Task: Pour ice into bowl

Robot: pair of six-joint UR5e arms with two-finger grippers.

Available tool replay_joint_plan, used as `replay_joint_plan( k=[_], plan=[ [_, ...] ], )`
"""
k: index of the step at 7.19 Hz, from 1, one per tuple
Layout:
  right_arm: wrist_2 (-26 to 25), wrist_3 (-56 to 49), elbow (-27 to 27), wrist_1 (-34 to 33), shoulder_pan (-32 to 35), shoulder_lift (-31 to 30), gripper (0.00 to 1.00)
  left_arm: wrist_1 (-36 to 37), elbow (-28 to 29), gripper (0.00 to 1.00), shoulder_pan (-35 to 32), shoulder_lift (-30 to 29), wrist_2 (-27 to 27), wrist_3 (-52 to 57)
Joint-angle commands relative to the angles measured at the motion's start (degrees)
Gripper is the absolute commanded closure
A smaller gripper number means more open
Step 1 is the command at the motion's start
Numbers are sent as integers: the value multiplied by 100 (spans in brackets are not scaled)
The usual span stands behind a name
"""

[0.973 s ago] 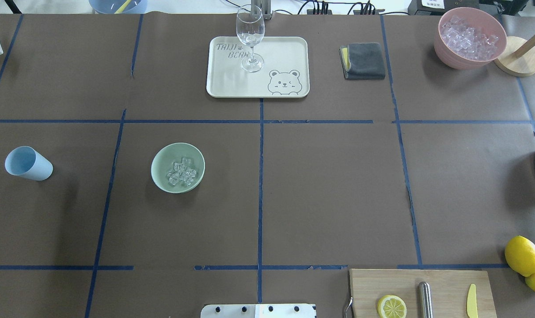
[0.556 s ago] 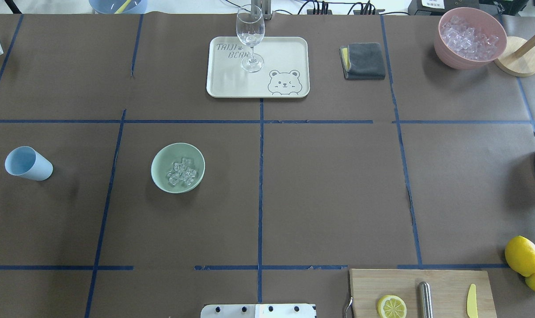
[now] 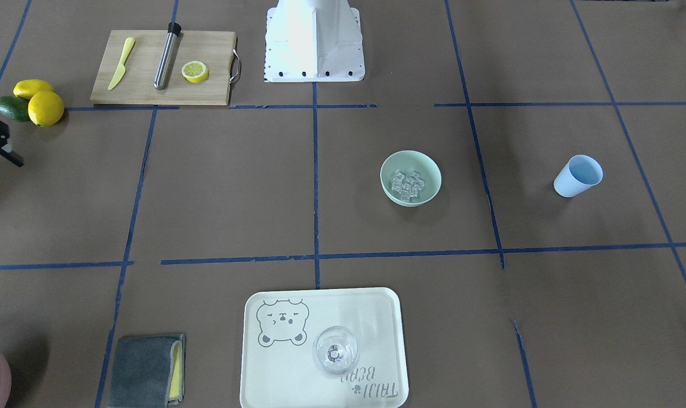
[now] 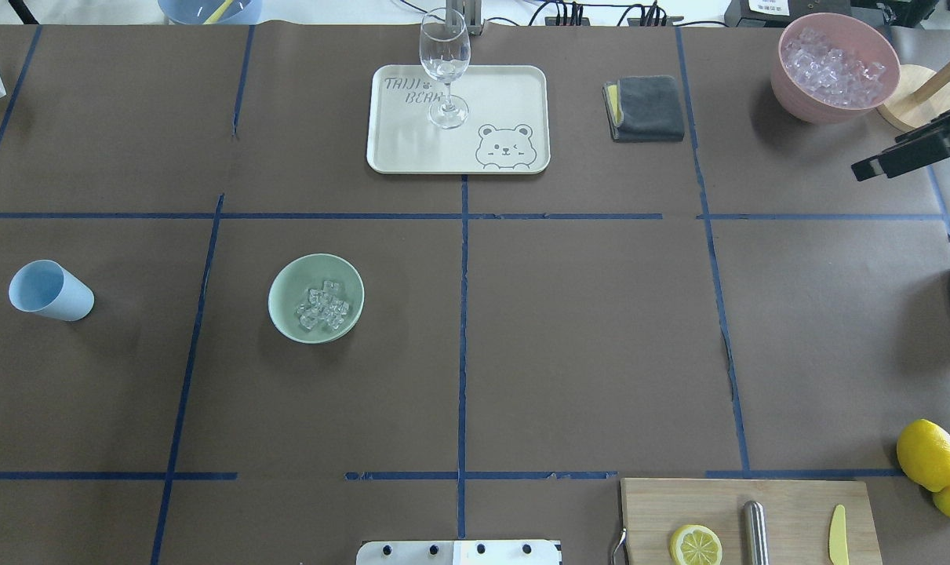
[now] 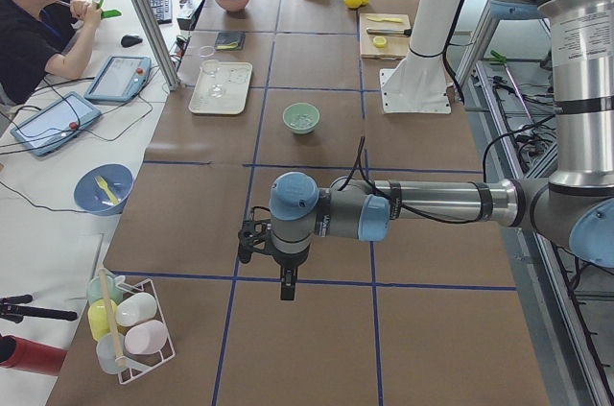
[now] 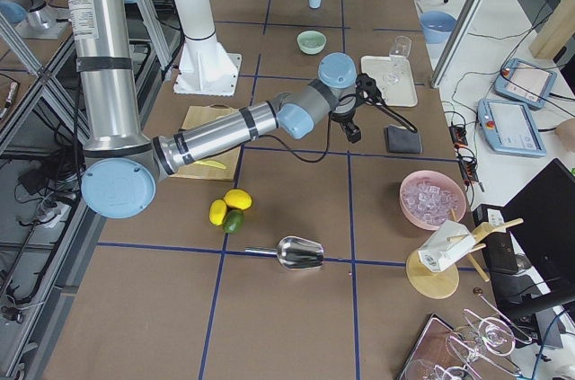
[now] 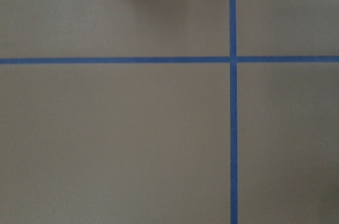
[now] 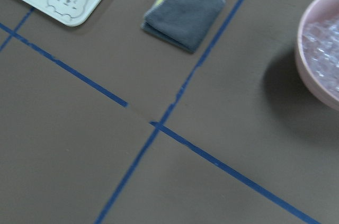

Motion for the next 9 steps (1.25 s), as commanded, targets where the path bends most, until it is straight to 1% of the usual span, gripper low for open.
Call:
replay_joint_plan(
  k=[1, 2, 3, 4, 5, 6, 7, 8, 9],
  plan=[
    [-813, 1641, 41, -74, -1307, 1012, 0, 280, -128, 0, -50, -26, -89, 375],
    [-1157, 2223, 41, -475, -1766, 1556, 0, 289, -128, 0, -51, -26, -246, 375],
    [-1361, 2629, 41, -1062, -2110, 2101, 0, 280, -137, 0, -51, -26, -404, 375],
    [-1798, 3277, 6, -1477, -2644, 2620, 0, 280, -207, 0, -51, -26, -414, 375],
    [-2646, 3988, -229, -1716, -3285, 3260, 0, 280, -277, 0, -51, -17, -423, 375],
    [-3090, 4378, -763, -1814, -3709, 3841, 1, 280, -330, 0, -51, -8, -423, 375],
    [-3486, 4826, -1951, -1806, -4026, 4760, 1, 280, -330, 0, -51, -8, -423, 375],
    [-3777, 5109, -3025, -1763, -4290, 5439, 2, 271, -330, 0, -51, -8, -423, 375],
    [-4032, 5155, -3749, -1736, -4450, 5759, 5, 271, -330, 0, -51, -17, -423, 375]
  ],
)
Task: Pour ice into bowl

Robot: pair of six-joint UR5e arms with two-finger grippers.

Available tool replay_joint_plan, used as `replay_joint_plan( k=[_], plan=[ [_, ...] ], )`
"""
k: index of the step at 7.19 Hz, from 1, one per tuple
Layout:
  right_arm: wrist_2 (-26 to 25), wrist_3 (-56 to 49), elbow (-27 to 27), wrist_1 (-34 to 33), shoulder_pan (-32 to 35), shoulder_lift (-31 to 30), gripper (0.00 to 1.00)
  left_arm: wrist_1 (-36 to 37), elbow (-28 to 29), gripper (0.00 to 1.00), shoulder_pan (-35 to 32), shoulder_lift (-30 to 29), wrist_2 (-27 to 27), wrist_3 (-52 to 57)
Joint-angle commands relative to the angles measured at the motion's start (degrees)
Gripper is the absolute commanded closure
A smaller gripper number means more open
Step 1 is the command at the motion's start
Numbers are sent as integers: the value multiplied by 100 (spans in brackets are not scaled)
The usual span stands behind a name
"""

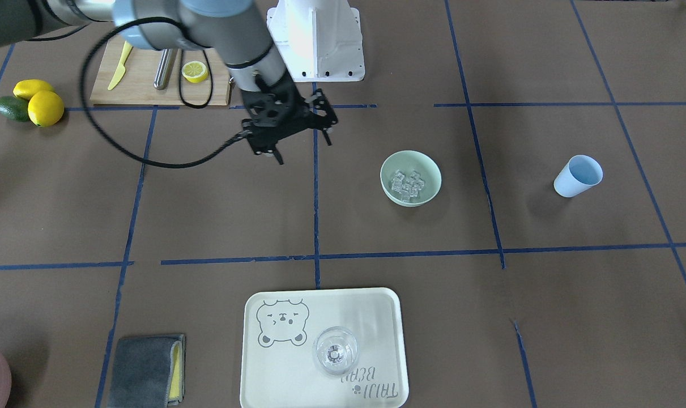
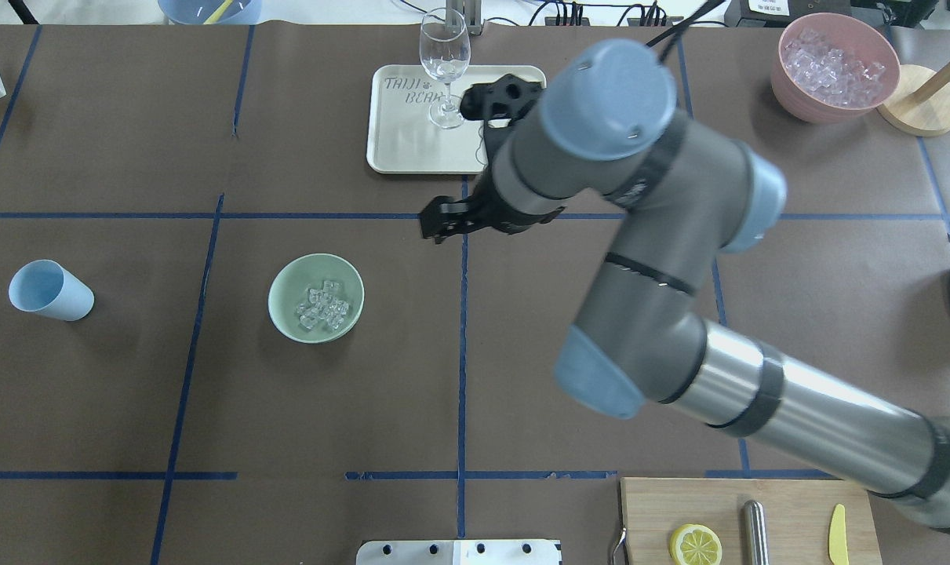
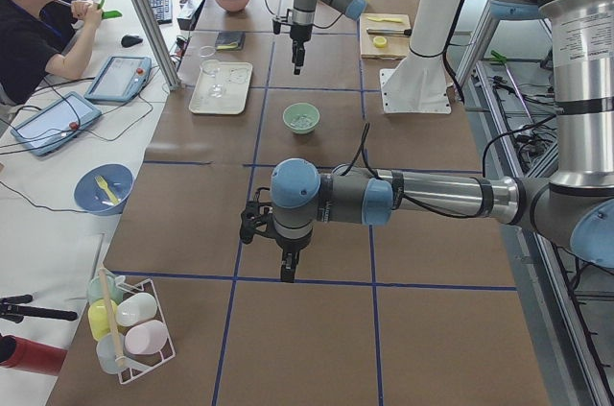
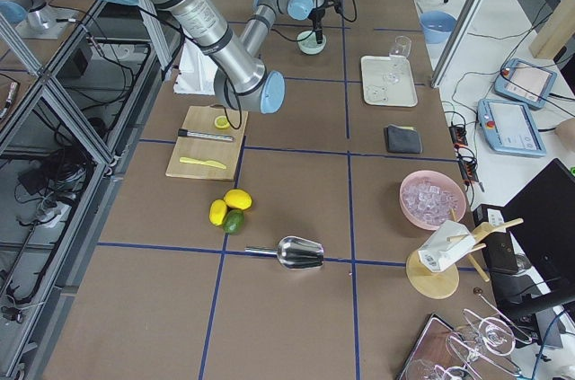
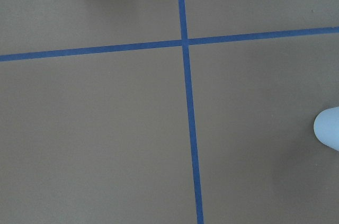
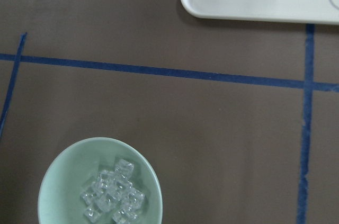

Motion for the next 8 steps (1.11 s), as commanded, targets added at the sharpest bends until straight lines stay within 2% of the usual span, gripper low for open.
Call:
replay_joint_plan(
  k=[1, 2, 4, 5, 6, 7, 8],
  plan=[
    [-527, 193, -1178, 219, -399, 518, 12, -12, -4, 0, 0, -6, -70, 0],
    [-529, 228, -1293, 273, -435, 526, 24, -12, -4, 0, 0, -6, -80, 0],
    [-529, 228, -1495, 282, -497, 509, 27, -20, -4, 0, 0, -6, -80, 0],
    [-529, 254, -1540, 352, -506, 509, 37, -21, -4, 0, 0, -6, -80, 0],
    [-520, 298, -1584, 483, -514, 509, 58, -29, -4, 0, 0, -6, -80, 0],
    [-494, 333, -1584, 493, -514, 517, 94, -29, -13, 0, 0, -6, -80, 0],
    [-502, 342, -1584, 485, -532, 483, 100, -38, -13, 0, 0, -6, -80, 0]
  ],
)
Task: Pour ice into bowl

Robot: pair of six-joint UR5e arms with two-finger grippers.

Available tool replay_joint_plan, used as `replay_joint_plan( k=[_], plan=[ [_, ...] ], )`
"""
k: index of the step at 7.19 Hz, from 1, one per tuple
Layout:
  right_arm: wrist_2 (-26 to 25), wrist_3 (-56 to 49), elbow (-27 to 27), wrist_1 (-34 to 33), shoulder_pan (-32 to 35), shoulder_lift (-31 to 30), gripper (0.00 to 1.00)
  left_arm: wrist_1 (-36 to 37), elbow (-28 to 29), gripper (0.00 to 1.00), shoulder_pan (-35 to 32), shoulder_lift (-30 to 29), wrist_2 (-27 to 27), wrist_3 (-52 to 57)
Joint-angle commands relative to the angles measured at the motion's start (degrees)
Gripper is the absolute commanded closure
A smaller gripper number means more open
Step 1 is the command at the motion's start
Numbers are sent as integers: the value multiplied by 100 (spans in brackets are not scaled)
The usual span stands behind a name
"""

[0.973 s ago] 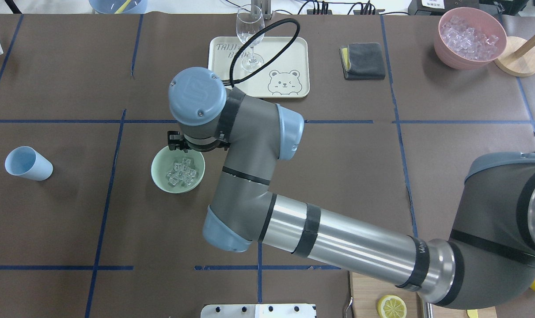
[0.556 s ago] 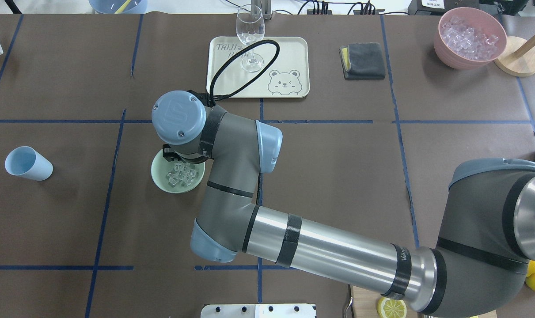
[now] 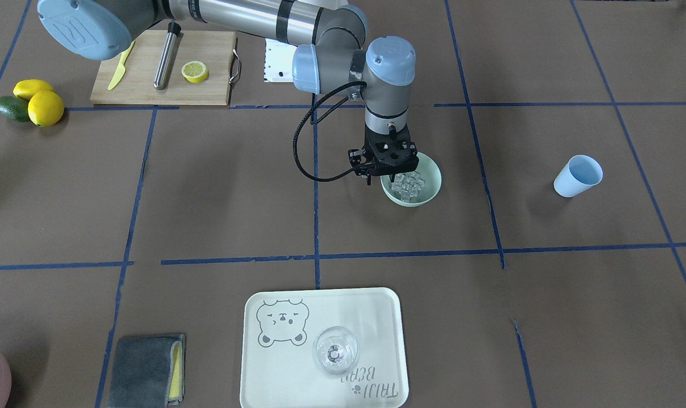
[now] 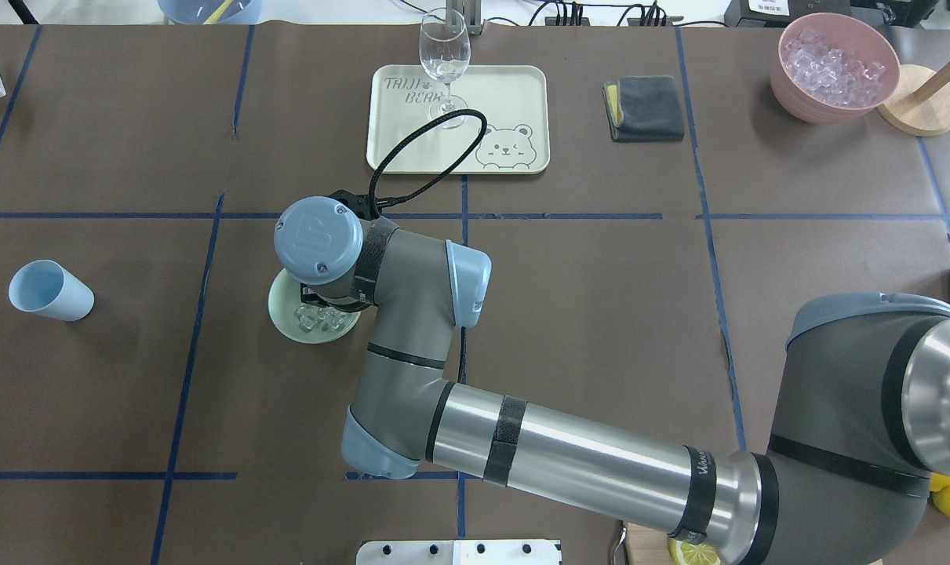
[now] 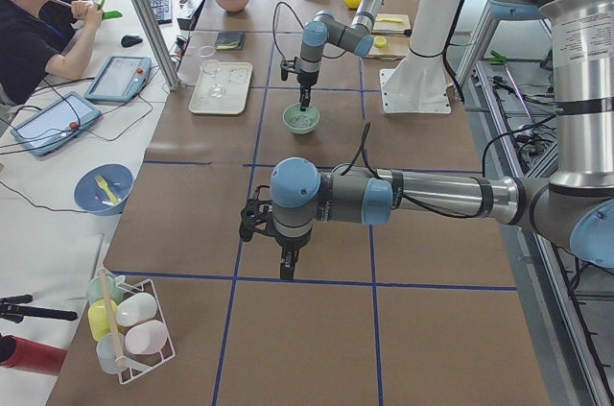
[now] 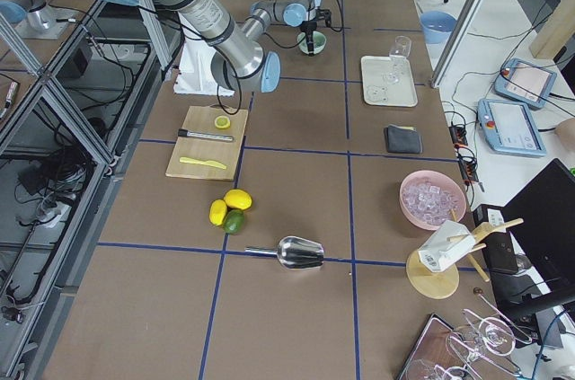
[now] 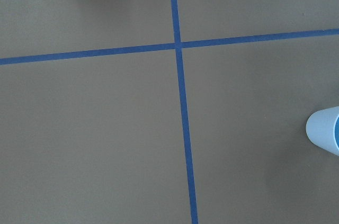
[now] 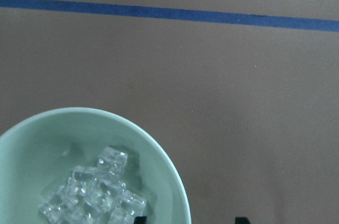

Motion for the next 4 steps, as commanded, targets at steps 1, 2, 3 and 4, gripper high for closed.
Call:
replay_joint_plan(
  k=[1, 2, 3, 4],
  plan=[
    [-14, 51, 9, 23, -23, -6, 100, -8, -3, 0, 0, 0, 0, 0],
    [-14, 252, 62, 23, -15, -6, 100, -8, 6, 0, 9, 0, 0, 0],
    [-14, 175, 263, 6, 29, -32, 100, 1, 14, 0, 0, 0, -9, 9],
    [90, 79, 473, -3, 186, -85, 100, 10, 23, 0, 9, 0, -9, 9]
  ],
)
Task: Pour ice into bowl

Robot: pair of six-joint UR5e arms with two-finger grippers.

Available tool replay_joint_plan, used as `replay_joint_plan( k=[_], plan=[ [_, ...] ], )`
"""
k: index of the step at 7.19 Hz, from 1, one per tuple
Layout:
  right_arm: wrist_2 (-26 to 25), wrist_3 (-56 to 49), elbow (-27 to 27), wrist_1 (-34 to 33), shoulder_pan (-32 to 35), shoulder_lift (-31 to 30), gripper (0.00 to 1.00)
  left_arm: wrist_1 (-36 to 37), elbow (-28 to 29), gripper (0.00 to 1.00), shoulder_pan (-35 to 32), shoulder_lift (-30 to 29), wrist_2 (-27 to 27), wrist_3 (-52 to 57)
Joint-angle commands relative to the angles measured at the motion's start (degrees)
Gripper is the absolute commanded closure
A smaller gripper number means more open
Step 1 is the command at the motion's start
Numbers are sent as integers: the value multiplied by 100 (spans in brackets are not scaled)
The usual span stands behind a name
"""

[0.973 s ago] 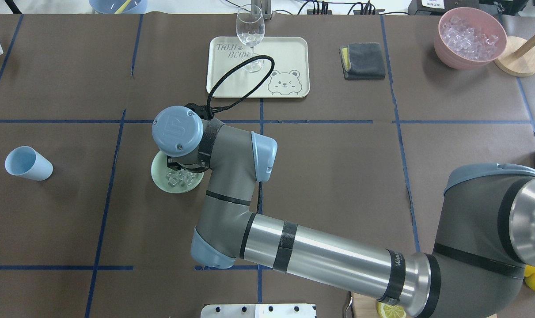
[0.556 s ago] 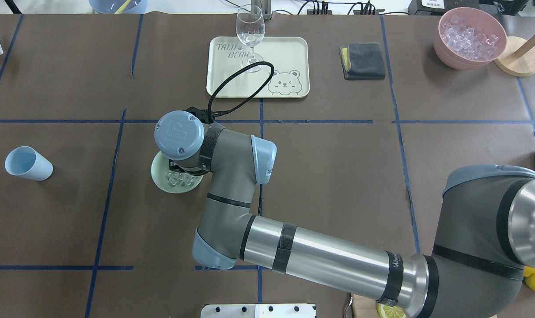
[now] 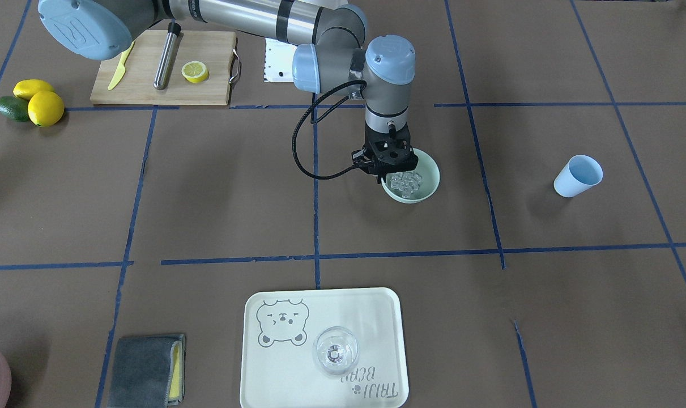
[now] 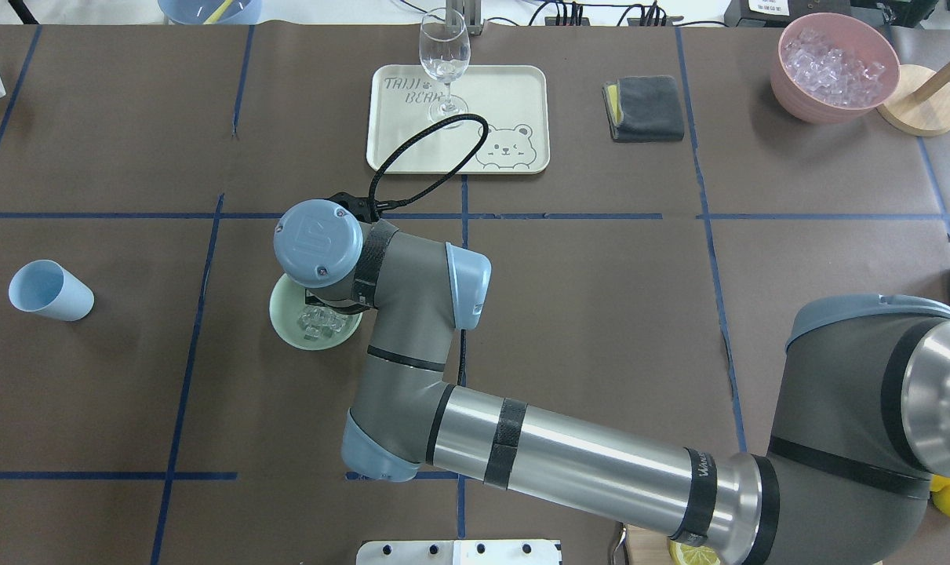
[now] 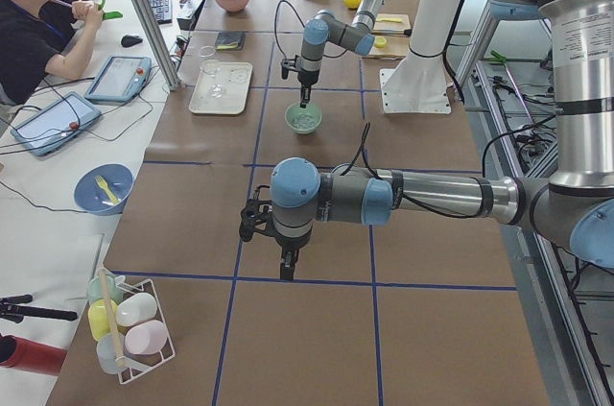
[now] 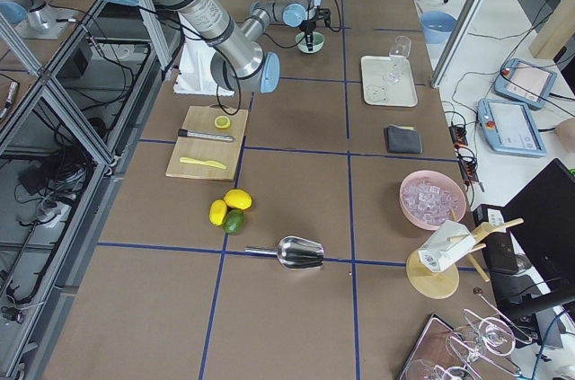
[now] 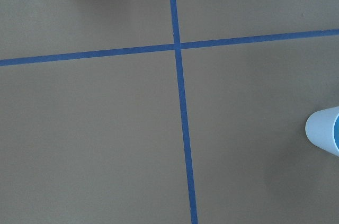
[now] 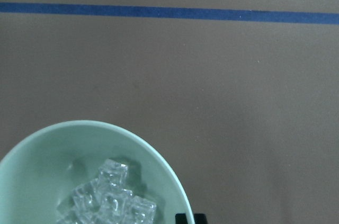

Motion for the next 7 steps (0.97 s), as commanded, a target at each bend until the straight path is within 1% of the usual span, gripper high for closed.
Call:
replay_joint_plan(
  k=[1, 3, 4, 5, 6, 7],
  plan=[
    [361, -303, 544, -30, 347, -224, 100, 10, 11, 0, 5, 0, -3, 3],
    [827, -594, 1754, -39, 926, -1143, 100, 10, 11, 0, 5, 9, -3, 3],
    [1325, -1118, 2291, -13, 1312, -1757, 100, 10, 2, 0, 5, 9, -3, 3],
    [1600, -1767, 2888, 22, 1646, -2599, 100, 1, 2, 0, 5, 0, -3, 3],
    [1899, -2687, 3338, 40, 2059, -3364, 100, 1, 2, 0, 5, 0, -3, 3],
    [2311, -3270, 3525, 49, 2446, -3894, 100, -8, 2, 0, 5, 0, -3, 3]
  ],
)
